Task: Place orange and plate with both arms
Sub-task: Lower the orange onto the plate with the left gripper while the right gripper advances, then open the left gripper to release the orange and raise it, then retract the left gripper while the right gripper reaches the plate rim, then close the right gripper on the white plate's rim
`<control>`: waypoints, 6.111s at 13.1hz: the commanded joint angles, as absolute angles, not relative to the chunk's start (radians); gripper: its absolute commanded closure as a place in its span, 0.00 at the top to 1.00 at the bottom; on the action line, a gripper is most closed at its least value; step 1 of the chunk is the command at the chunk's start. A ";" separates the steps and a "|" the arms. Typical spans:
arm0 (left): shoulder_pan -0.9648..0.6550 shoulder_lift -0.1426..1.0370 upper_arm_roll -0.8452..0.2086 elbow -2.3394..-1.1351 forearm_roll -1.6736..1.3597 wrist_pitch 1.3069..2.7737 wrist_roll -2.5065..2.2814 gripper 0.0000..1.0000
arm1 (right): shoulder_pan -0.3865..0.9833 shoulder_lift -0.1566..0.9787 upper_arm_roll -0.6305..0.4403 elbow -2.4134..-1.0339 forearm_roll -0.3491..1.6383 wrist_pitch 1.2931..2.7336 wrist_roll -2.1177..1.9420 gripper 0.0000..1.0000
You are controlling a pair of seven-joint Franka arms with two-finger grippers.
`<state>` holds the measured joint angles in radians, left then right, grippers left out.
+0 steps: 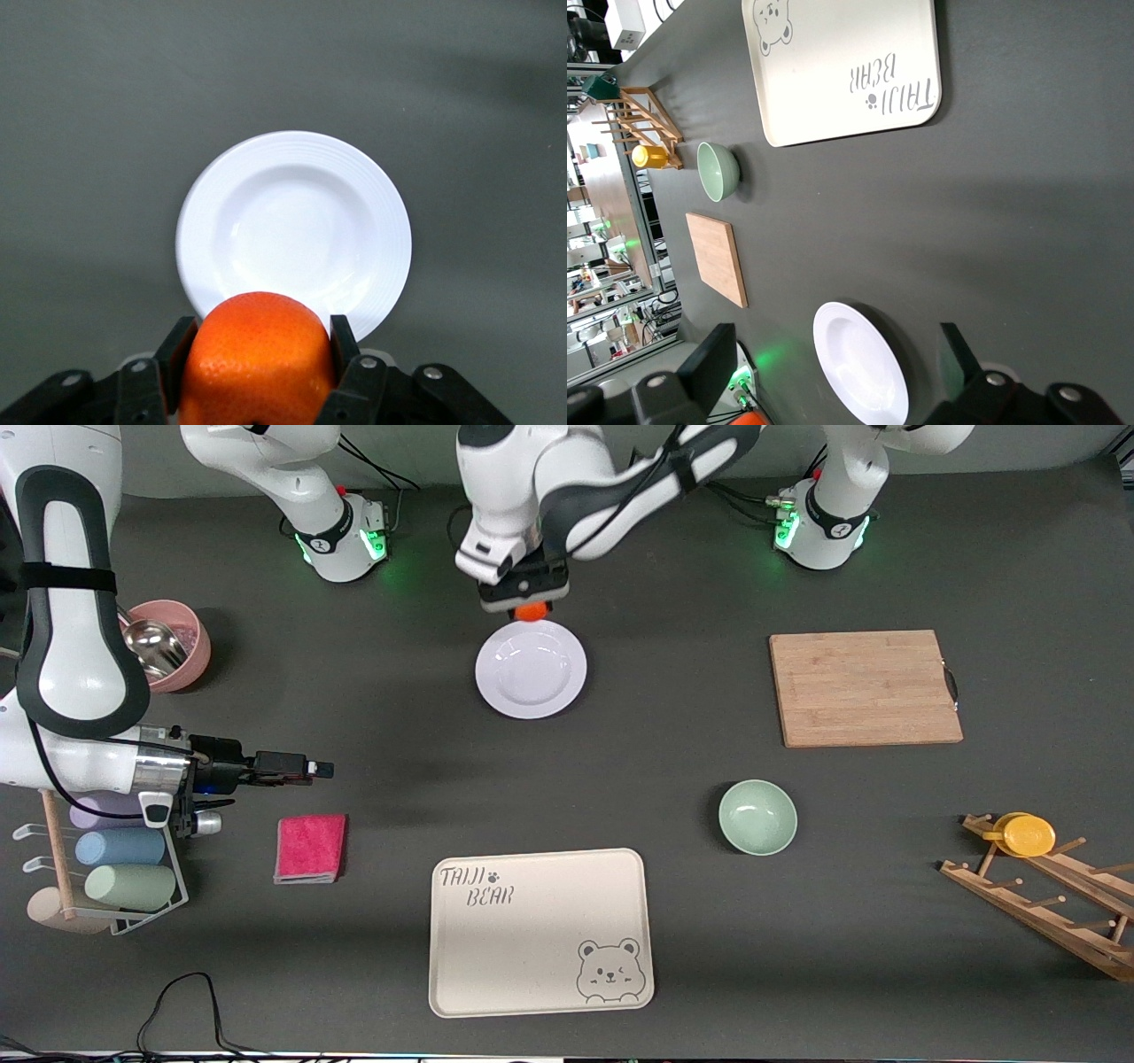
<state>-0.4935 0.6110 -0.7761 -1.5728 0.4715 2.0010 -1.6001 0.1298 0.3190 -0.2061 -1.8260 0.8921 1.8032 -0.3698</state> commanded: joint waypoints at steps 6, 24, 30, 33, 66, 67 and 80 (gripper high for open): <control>-0.749 0.793 -0.502 -1.528 0.500 2.186 -1.675 0.49 | 0.137 0.252 -0.259 -2.078 1.110 1.847 -0.626 1.00; -0.582 0.516 -0.575 -1.540 0.324 1.918 -1.433 1.00 | 0.176 0.161 -0.267 -2.466 1.411 1.805 -1.061 1.00; -0.216 0.146 -0.574 -1.540 0.006 1.596 -0.993 1.00 | 0.247 0.241 -0.267 -2.580 1.503 1.805 -1.325 1.00; -0.001 0.066 -0.568 -1.540 -0.006 1.510 -0.791 1.00 | 0.299 0.323 -0.264 -2.583 1.571 1.809 -1.443 1.00; 0.003 0.018 -0.009 -1.514 -0.003 1.534 0.043 1.00 | 0.565 0.526 -0.161 -2.565 2.028 1.812 -1.766 0.00; 0.014 0.018 -0.024 -1.514 -0.003 1.534 0.043 1.00 | 0.565 0.531 -0.161 -2.565 2.026 1.812 -1.729 0.00; 0.009 0.023 -0.025 -1.522 0.003 1.526 0.054 1.00 | 0.509 0.347 -0.189 -2.562 1.907 1.805 -1.278 0.00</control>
<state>0.0070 0.0300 -0.0220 -1.5120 0.0040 1.5290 0.0369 0.5158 0.4420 -0.1731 -2.5465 1.9420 1.8067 -1.3688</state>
